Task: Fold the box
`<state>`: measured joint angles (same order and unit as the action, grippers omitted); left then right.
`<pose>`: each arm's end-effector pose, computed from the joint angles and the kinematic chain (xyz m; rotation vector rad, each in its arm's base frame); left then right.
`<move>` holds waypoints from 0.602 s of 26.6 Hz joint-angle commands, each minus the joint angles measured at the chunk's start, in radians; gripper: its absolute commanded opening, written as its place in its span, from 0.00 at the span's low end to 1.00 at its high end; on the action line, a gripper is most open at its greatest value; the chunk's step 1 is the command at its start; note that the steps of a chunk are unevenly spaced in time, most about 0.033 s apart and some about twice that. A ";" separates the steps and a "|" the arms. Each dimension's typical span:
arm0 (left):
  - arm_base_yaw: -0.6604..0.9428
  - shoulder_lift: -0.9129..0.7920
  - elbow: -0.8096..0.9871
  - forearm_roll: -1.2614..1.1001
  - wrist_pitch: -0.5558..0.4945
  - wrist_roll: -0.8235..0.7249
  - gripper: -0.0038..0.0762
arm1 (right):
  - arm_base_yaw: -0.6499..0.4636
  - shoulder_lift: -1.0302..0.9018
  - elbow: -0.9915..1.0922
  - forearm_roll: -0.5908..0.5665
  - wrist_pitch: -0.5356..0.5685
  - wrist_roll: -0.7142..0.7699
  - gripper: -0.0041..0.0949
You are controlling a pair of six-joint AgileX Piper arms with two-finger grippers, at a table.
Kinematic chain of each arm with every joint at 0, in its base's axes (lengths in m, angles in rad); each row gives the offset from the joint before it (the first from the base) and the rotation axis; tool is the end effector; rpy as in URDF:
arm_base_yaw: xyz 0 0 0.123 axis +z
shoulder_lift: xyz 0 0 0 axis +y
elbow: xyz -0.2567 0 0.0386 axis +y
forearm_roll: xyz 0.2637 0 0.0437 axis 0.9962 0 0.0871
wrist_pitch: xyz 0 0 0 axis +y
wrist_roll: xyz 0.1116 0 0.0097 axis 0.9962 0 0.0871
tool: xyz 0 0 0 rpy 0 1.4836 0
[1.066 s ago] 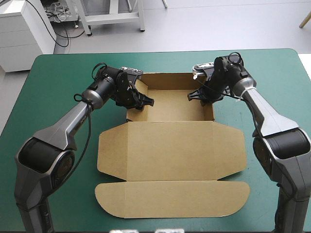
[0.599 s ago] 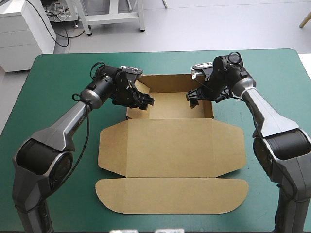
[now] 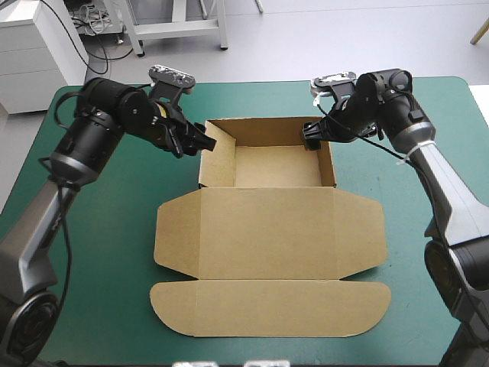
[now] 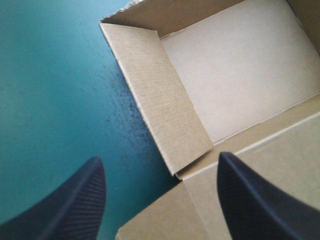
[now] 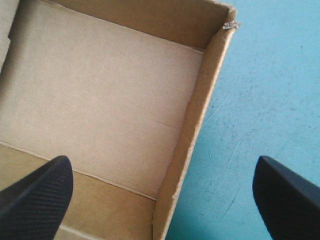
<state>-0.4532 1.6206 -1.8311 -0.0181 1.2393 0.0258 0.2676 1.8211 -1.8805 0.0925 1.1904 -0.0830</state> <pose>0.3282 -0.1620 0.3847 0.5982 2.4516 -0.1976 0.4004 0.1198 0.3250 -0.4424 2.5818 0.1893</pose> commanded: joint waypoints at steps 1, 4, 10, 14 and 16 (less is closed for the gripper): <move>-0.004 -0.129 -0.015 0.041 0.037 0.018 0.41 | -0.002 -0.103 -0.030 -0.007 -0.023 -0.014 0.95; -0.004 -0.212 0.009 0.071 0.035 0.018 0.04 | -0.002 -0.127 -0.030 -0.011 -0.023 -0.014 0.95; -0.004 -0.323 0.084 0.064 0.035 0.028 0.04 | -0.002 -0.129 -0.028 -0.008 -0.023 -0.003 0.95; -0.004 -0.386 0.205 0.064 0.035 0.028 0.04 | -0.002 -0.127 -0.028 -0.008 -0.023 -0.003 0.95; -0.004 -0.416 0.283 0.064 0.035 0.029 0.04 | -0.002 -0.123 -0.028 -0.008 -0.023 -0.003 0.95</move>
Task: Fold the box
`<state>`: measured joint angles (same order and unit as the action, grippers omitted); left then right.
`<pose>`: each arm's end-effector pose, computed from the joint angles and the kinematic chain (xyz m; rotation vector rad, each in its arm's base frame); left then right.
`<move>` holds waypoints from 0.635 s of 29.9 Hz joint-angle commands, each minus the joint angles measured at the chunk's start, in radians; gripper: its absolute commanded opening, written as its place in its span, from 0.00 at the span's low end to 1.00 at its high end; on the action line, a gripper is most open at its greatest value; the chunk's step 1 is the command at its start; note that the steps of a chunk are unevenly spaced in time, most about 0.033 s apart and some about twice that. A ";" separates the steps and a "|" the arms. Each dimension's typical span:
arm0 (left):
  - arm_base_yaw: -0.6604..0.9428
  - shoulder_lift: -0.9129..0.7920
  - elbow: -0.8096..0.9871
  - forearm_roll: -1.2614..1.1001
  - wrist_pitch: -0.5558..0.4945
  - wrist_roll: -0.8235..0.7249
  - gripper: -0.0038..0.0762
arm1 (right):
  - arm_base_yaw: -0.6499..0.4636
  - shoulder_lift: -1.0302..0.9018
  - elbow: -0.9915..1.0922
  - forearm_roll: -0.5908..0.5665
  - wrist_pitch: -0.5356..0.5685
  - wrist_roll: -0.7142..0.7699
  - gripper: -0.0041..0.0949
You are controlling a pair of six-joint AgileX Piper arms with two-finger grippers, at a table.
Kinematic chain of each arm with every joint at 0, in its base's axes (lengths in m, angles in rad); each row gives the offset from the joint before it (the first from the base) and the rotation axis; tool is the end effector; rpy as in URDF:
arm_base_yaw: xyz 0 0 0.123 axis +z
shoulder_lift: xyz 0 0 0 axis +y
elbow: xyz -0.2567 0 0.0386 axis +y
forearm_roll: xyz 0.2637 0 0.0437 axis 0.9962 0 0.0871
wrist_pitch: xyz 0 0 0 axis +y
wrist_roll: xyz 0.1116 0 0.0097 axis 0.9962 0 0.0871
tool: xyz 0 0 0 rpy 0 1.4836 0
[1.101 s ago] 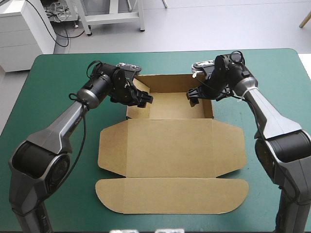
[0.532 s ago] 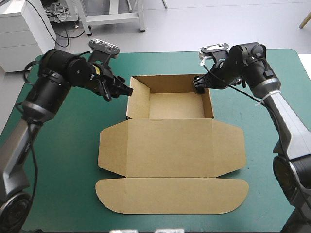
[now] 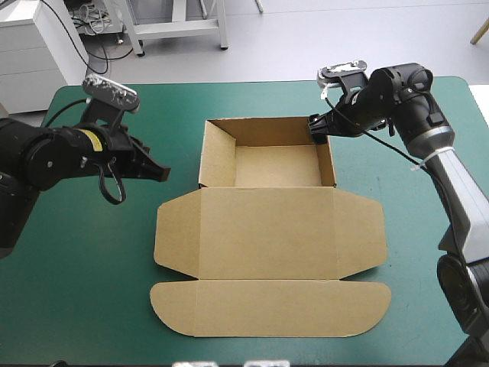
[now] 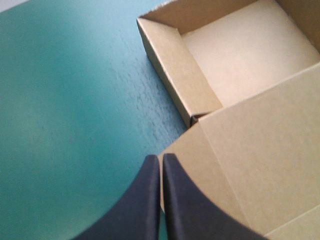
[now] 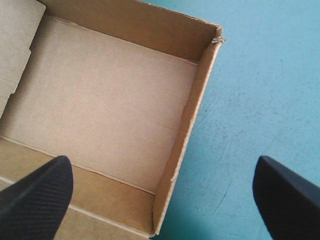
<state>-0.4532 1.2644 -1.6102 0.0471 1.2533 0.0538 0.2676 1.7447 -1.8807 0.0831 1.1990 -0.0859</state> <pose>0.2440 -0.1133 0.4280 0.5969 2.3179 -0.1277 0.3839 0.1142 0.3557 -0.4405 2.5128 0.1811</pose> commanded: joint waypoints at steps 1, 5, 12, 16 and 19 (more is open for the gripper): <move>-0.004 -0.074 0.102 -0.001 0.021 0.004 0.04 | -0.002 -0.043 -0.028 0.001 -0.032 0.000 0.95; -0.004 -0.115 0.249 -0.001 0.019 0.007 0.04 | -0.002 -0.014 -0.026 0.003 -0.032 0.000 0.95; -0.004 -0.169 0.447 -0.008 -0.024 0.007 0.04 | -0.002 0.072 -0.026 -0.001 -0.034 0.005 0.94; -0.004 -0.189 0.484 -0.008 -0.039 -0.009 0.04 | -0.002 0.130 -0.026 -0.001 -0.045 0.007 0.93; -0.004 -0.206 0.484 -0.006 -0.041 -0.009 0.04 | -0.002 0.167 -0.026 -0.001 -0.054 0.007 0.93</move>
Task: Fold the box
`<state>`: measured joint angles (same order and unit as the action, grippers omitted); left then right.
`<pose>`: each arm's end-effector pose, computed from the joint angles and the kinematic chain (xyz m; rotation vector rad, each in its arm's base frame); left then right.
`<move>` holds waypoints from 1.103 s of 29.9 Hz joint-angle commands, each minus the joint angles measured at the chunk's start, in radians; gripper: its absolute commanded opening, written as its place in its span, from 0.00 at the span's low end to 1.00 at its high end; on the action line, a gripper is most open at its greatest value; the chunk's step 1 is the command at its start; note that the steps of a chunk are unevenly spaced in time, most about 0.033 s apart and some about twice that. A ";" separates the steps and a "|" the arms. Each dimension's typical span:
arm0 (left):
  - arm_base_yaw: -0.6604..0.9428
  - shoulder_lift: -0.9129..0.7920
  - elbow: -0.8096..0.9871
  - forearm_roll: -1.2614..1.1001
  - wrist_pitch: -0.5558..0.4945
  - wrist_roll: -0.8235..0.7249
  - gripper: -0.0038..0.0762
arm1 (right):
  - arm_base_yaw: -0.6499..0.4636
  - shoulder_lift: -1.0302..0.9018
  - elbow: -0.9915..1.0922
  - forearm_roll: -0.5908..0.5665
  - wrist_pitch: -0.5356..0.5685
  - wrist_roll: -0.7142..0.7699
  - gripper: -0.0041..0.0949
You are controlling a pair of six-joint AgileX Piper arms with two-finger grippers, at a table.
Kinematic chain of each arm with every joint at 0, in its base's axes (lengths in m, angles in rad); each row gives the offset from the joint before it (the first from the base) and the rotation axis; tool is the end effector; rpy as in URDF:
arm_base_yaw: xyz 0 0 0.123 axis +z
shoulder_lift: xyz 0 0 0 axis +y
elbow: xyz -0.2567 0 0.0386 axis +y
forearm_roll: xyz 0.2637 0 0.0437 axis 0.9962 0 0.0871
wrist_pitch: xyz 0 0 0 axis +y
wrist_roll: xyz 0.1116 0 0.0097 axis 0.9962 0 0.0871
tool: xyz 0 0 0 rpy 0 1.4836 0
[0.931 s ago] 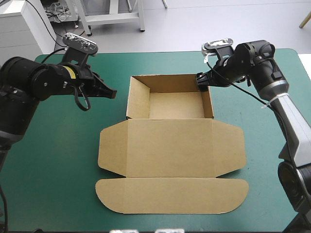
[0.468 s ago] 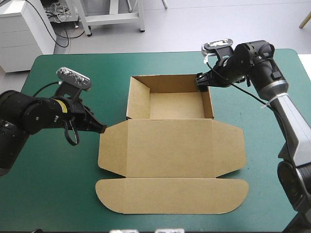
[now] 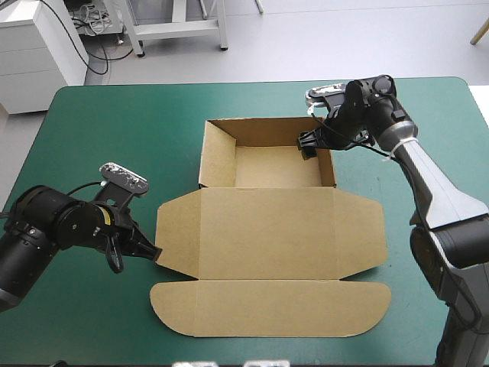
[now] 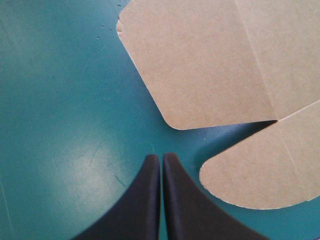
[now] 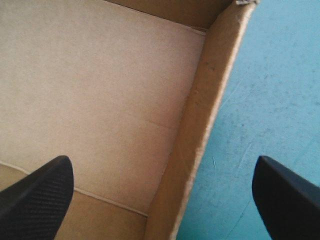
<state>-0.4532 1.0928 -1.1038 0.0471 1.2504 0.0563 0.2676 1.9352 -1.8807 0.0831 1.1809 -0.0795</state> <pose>0.2044 -0.0940 0.3130 0.6929 2.6319 -0.0501 0.4212 0.1244 0.2765 -0.4501 2.6865 0.1683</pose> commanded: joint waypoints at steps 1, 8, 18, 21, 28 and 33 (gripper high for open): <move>-0.004 -0.037 -0.023 -0.006 -0.043 -0.012 0.04 | -0.002 -0.011 -0.026 -0.001 -0.036 0.001 0.93; -0.004 -0.062 -0.023 -0.006 -0.044 -0.012 0.04 | -0.002 0.037 -0.026 -0.001 -0.036 0.001 0.92; -0.004 -0.086 -0.023 -0.006 -0.036 -0.012 0.04 | -0.002 0.047 -0.026 -0.001 -0.034 0.005 0.49; -0.004 -0.093 -0.023 -0.006 -0.036 -0.012 0.04 | -0.002 0.047 -0.026 -0.001 -0.032 0.005 0.28; -0.004 -0.097 -0.023 -0.013 -0.030 -0.012 0.04 | -0.002 0.047 -0.026 -0.003 -0.036 0.005 0.02; -0.004 -0.097 -0.023 -0.012 -0.031 -0.012 0.04 | -0.002 0.043 -0.028 -0.083 -0.058 0.001 0.02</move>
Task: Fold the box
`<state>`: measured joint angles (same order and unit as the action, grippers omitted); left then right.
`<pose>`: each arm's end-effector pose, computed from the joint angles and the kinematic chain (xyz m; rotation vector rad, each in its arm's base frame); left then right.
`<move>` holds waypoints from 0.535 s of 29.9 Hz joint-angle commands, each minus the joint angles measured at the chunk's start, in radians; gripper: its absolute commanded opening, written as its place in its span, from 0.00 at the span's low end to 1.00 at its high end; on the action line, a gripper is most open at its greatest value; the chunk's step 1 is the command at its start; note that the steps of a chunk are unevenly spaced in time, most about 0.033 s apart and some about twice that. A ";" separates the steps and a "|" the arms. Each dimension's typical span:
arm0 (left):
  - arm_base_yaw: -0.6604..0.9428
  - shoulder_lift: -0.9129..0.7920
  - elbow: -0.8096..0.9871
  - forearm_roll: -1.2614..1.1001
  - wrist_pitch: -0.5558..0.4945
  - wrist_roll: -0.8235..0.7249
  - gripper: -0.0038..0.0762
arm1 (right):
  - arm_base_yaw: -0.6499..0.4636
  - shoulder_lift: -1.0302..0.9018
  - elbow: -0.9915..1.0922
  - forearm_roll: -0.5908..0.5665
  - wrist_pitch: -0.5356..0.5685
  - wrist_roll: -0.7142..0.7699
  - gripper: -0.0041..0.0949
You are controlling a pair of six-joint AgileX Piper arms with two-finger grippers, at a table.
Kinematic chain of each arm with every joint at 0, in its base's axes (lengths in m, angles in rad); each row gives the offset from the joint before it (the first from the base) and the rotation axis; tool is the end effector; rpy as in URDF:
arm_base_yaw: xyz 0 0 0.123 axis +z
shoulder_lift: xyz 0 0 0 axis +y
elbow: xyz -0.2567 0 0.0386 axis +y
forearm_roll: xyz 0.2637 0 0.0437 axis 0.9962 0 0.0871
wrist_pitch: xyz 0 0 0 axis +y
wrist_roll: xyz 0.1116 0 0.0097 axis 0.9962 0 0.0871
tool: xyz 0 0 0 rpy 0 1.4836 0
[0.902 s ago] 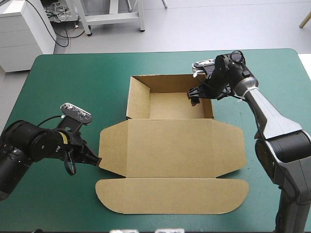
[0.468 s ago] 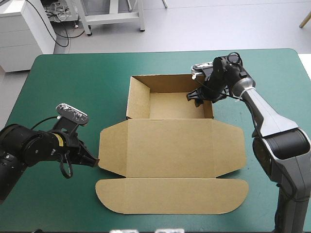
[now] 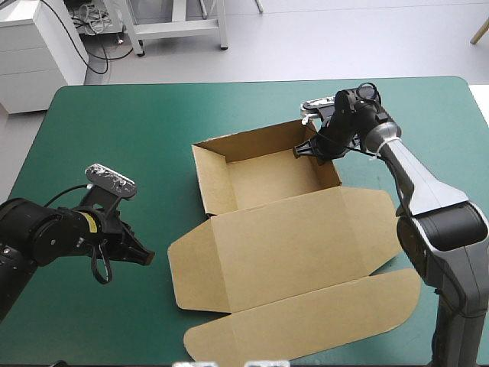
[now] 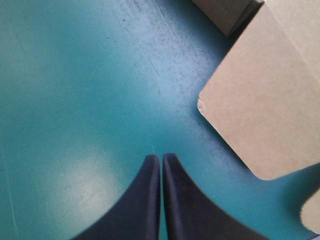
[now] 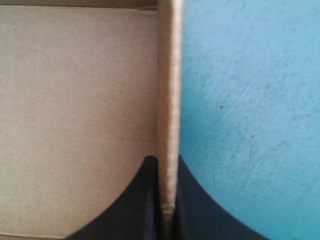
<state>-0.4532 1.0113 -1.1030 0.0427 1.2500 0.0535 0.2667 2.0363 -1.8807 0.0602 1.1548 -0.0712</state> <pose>0.1896 -0.0873 0.3305 0.6663 2.5569 -0.0769 0.4374 0.1259 0.2322 -0.4503 2.7621 0.1306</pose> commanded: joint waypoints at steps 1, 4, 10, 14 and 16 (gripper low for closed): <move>-0.004 -0.016 -0.024 -0.008 -0.031 -0.009 0.04 | -0.003 -0.060 -0.034 -0.077 -0.034 -0.007 0.02; -0.004 -0.016 -0.024 -0.008 -0.031 -0.009 0.04 | -0.024 -0.071 -0.059 -0.114 -0.034 -0.011 0.02; -0.004 -0.016 -0.024 -0.008 -0.031 -0.010 0.04 | -0.135 -0.112 -0.109 -0.116 -0.023 -0.067 0.02; -0.004 -0.016 -0.024 -0.008 -0.031 -0.010 0.04 | -0.270 -0.146 -0.113 -0.120 -0.032 -0.075 0.02; -0.004 -0.016 -0.024 -0.008 -0.029 -0.010 0.04 | -0.340 -0.149 -0.113 -0.130 -0.032 -0.075 0.02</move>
<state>-0.4532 1.0113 -1.1030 0.0401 1.2500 0.0503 0.0195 1.9653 -1.9590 -0.0454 1.1555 -0.1368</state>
